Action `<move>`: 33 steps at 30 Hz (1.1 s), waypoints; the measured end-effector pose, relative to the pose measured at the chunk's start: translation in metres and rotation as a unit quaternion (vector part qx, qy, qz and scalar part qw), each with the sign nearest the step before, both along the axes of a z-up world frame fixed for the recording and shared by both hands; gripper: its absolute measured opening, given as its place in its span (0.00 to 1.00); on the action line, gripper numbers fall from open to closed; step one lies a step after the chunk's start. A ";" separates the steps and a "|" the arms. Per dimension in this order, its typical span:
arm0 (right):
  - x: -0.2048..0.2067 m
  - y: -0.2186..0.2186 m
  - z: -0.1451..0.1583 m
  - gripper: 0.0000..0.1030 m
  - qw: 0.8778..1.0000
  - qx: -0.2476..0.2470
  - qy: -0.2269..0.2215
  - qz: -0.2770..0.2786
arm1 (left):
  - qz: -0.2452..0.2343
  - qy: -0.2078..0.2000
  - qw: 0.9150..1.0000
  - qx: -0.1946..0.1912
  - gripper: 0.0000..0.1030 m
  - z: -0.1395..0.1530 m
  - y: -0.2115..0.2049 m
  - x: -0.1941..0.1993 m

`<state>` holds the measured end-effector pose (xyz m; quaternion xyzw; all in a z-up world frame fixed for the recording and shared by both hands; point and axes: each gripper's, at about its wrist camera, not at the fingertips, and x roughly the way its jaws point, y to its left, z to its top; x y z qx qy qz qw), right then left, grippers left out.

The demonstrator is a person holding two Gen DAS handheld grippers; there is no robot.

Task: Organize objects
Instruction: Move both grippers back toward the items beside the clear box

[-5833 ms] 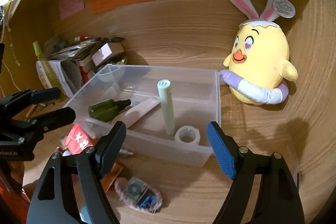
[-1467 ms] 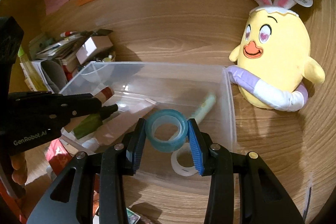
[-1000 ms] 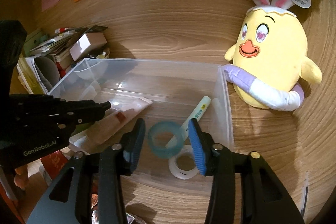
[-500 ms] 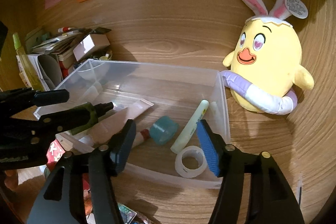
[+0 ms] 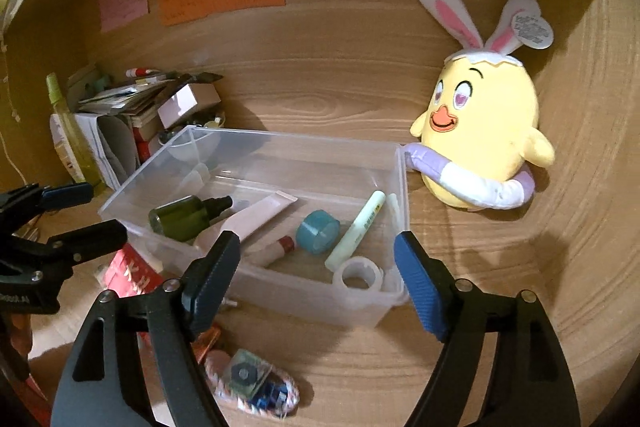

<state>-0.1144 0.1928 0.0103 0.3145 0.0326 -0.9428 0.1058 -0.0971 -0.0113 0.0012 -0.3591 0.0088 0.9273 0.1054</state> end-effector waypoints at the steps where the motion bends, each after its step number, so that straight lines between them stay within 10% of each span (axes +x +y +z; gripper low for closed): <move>1: 0.003 0.000 0.000 0.75 1.000 0.001 0.001 0.000 | 0.001 -0.002 1.000 -0.003 0.88 -0.002 -0.003 0.004; 16: 0.039 -0.025 -0.027 0.75 0.996 0.022 -0.036 0.076 | 0.007 -0.073 0.997 -0.020 0.88 -0.056 -0.031 0.041; 33: 0.012 -0.095 -0.071 0.83 0.964 0.134 -0.099 0.209 | 0.009 -0.109 0.994 -0.007 0.88 -0.074 -0.054 0.063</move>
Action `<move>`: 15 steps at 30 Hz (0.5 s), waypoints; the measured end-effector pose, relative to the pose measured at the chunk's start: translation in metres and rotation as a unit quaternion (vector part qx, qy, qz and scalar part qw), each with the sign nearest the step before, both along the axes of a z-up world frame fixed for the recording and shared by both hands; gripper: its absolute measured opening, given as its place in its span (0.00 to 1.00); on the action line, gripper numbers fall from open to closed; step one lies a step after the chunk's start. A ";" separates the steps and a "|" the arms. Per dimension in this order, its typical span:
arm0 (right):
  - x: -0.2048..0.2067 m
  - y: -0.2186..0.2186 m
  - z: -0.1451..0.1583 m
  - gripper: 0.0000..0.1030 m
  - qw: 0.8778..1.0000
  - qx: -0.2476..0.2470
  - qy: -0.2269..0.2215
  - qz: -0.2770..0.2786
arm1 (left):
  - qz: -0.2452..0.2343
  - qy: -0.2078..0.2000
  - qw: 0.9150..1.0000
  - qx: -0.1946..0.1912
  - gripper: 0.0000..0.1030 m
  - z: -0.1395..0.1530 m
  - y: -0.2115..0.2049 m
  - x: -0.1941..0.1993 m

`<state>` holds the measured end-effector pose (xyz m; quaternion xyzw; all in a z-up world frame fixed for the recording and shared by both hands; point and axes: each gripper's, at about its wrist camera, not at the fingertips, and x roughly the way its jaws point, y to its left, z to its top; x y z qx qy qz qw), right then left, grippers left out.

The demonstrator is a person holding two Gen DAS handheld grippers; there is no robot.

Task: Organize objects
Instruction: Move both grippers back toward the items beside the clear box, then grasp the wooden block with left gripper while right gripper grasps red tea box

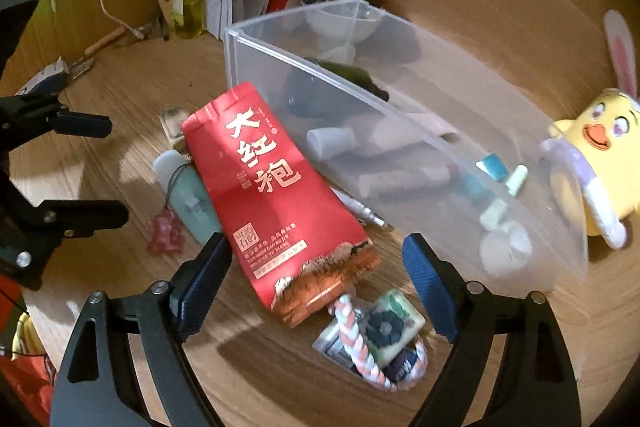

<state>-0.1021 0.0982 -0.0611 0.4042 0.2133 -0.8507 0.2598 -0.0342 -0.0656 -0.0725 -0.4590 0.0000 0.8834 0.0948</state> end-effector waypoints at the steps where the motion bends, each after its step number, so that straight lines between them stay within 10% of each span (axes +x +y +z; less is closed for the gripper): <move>1: -0.001 0.000 0.000 0.82 1.000 -0.002 0.000 0.002 | 0.002 0.001 1.000 -0.001 0.88 0.000 -0.001 -0.001; 15: 0.023 0.007 0.012 0.58 0.998 -0.060 -0.002 0.037 | 0.029 -0.004 1.000 -0.002 0.88 0.000 -0.022 -0.042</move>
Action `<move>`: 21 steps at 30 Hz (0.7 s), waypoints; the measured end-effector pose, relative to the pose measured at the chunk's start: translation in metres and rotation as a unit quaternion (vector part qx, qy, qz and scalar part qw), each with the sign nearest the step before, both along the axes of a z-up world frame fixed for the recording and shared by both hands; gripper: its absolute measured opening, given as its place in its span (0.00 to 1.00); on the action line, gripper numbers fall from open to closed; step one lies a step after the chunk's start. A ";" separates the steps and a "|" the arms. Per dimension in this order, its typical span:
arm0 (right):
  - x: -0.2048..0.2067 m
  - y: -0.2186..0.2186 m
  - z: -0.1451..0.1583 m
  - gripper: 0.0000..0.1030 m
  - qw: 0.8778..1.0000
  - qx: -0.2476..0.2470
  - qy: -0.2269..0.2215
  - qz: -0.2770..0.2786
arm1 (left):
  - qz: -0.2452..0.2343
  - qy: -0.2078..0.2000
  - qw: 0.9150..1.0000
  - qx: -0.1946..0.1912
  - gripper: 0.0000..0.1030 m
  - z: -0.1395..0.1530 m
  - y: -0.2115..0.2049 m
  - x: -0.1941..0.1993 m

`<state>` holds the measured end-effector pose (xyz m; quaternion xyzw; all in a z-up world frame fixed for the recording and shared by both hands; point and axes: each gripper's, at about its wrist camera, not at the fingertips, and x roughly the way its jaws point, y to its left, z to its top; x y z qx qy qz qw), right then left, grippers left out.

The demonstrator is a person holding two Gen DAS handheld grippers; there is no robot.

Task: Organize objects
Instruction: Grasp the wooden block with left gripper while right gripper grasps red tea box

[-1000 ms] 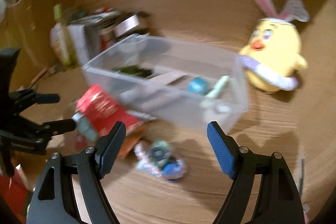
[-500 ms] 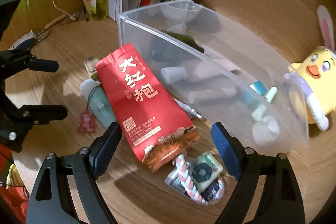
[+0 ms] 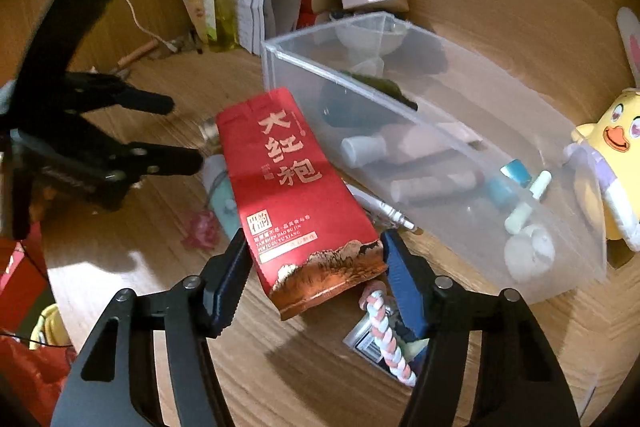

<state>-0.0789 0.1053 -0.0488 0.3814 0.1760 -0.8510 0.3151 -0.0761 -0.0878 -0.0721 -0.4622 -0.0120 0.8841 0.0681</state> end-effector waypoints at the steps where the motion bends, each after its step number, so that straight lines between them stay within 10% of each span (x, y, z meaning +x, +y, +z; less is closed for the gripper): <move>1: 0.003 0.001 0.003 0.56 1.000 -0.006 0.003 0.000 | 0.003 0.000 1.000 0.003 0.88 0.000 -0.002 -0.001; 21: 0.026 0.057 0.058 0.52 0.990 -0.111 0.047 -0.077 | -0.028 -0.003 0.999 0.027 0.43 0.001 0.004 -0.010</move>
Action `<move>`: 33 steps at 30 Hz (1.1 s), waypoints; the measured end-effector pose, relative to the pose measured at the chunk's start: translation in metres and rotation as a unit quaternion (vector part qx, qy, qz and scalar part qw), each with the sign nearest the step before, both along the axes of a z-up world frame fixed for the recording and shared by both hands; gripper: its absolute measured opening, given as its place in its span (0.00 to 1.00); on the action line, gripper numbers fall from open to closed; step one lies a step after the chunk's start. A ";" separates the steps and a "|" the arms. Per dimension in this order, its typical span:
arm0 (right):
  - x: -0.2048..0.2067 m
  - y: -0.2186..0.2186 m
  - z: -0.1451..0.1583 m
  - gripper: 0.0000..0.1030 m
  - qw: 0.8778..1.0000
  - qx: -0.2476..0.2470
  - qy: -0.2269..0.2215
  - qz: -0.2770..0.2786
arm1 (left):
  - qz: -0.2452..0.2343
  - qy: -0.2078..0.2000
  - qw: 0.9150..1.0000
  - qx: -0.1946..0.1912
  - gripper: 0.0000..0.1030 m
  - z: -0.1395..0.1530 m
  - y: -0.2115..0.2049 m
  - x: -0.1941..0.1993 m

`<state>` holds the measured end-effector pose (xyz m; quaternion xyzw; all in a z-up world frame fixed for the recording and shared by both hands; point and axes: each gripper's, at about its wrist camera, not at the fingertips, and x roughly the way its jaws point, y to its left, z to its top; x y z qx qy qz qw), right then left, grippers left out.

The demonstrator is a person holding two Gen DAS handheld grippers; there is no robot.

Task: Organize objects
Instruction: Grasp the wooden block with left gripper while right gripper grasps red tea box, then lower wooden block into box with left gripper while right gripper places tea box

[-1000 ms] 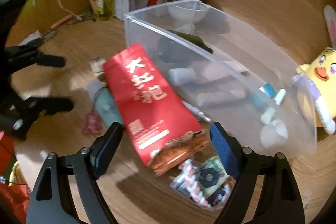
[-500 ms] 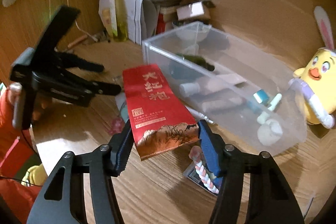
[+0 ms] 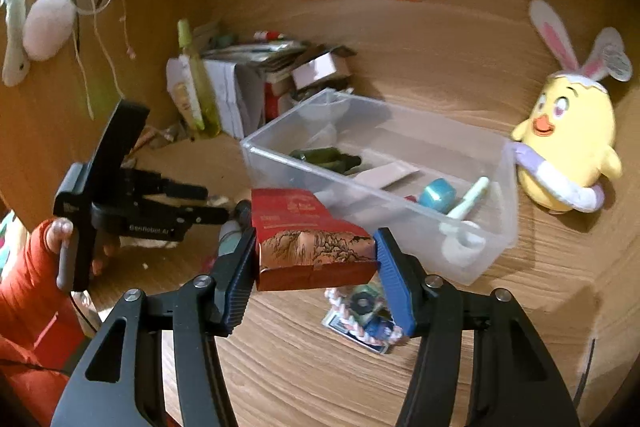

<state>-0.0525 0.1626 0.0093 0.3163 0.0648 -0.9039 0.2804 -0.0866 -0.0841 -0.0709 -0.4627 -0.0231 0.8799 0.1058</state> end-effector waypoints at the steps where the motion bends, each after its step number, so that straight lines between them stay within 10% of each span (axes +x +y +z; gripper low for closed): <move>1: 0.001 0.002 0.002 0.52 1.000 -0.002 0.003 -0.003 | 0.001 -0.003 1.000 0.005 0.43 -0.001 -0.002 -0.001; 15: 0.008 0.023 0.030 0.52 0.998 -0.032 0.041 -0.020 | 0.018 0.018 1.000 -0.003 0.38 0.004 -0.003 0.008; 33: -0.001 0.040 0.059 0.52 0.993 -0.045 0.091 -0.060 | -0.004 0.117 0.993 0.012 0.38 0.078 0.027 0.026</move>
